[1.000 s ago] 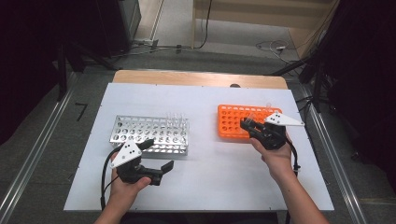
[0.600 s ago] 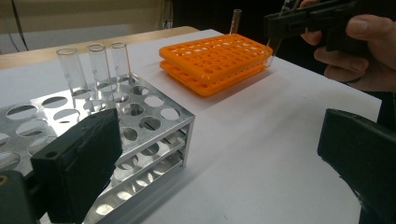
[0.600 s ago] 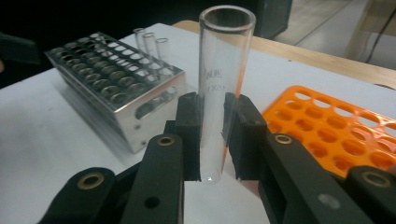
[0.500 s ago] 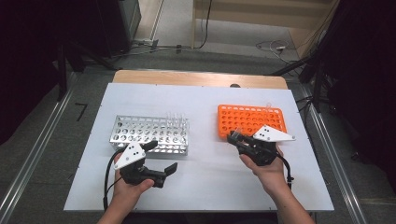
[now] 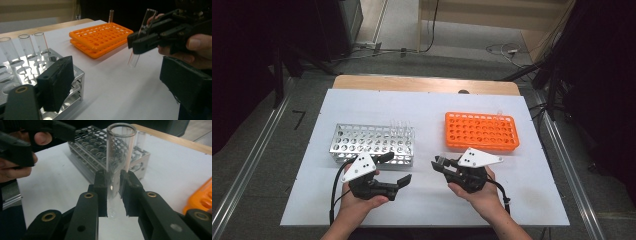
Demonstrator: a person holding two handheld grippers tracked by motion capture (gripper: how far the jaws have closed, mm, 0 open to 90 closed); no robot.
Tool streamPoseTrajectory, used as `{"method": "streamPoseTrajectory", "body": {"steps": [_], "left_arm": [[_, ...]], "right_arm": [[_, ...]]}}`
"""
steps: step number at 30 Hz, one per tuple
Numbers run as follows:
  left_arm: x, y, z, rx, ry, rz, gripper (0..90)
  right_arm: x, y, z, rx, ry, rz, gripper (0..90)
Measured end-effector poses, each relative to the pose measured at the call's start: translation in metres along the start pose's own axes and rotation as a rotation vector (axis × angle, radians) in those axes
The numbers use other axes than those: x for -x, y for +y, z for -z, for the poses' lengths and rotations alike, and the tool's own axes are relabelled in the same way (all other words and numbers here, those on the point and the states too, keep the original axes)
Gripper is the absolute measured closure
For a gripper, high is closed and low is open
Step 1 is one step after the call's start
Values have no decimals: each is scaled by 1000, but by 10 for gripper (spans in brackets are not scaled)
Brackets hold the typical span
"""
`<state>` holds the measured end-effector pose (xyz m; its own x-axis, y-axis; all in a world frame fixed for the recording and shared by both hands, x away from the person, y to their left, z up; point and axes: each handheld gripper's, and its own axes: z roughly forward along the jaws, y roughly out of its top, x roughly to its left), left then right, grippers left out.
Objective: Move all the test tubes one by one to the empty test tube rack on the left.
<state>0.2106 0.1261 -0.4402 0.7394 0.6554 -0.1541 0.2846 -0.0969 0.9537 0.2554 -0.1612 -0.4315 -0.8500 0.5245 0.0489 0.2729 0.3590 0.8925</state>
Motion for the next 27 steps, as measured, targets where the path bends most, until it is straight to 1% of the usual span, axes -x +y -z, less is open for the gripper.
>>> {"method": "streamPoseTrajectory", "body": {"steps": [5, 7, 8, 9, 10, 13, 15, 17, 19, 21, 24, 27], "left_arm": [[7, 4, -3, 12, -16, 9, 273], [10, 5, -5, 18, -33, 1, 321], [10, 5, -5, 18, -33, 1, 342], [12, 6, -5, 21, -43, 3, 342], [12, 6, -6, 25, -50, 3, 388], [16, 8, -9, 29, -73, 1, 449], [17, 8, -9, 28, -80, -2, 478], [20, 8, -12, 25, -98, -12, 514], [21, 8, -12, 23, -102, -15, 525], [22, 8, -14, 14, -115, -15, 570], [22, 9, -14, 12, -114, -9, 623], [23, 8, -16, 4, -119, -13, 651]], "right_arm": [[-13, -1, -9, -19, 32, 26, 737], [-17, -1, -13, -27, 43, 32, 737], [-19, -1, -14, -29, 47, 34, 737], [-19, -1, -14, -29, 47, 34, 737], [-23, -1, -18, -36, 57, 40, 737], [-30, -1, -22, -45, 74, 40, 737], [-34, -1, -25, -51, 84, 48, 737], [-38, -1, -28, -55, 93, 54, 737], [-39, 0, -29, -55, 93, 56, 737], [-44, 1, -31, -58, 102, 58, 737], [-47, 2, -32, -59, 111, 58, 737], [-50, 3, -32, -58, 120, 61, 737]]}}
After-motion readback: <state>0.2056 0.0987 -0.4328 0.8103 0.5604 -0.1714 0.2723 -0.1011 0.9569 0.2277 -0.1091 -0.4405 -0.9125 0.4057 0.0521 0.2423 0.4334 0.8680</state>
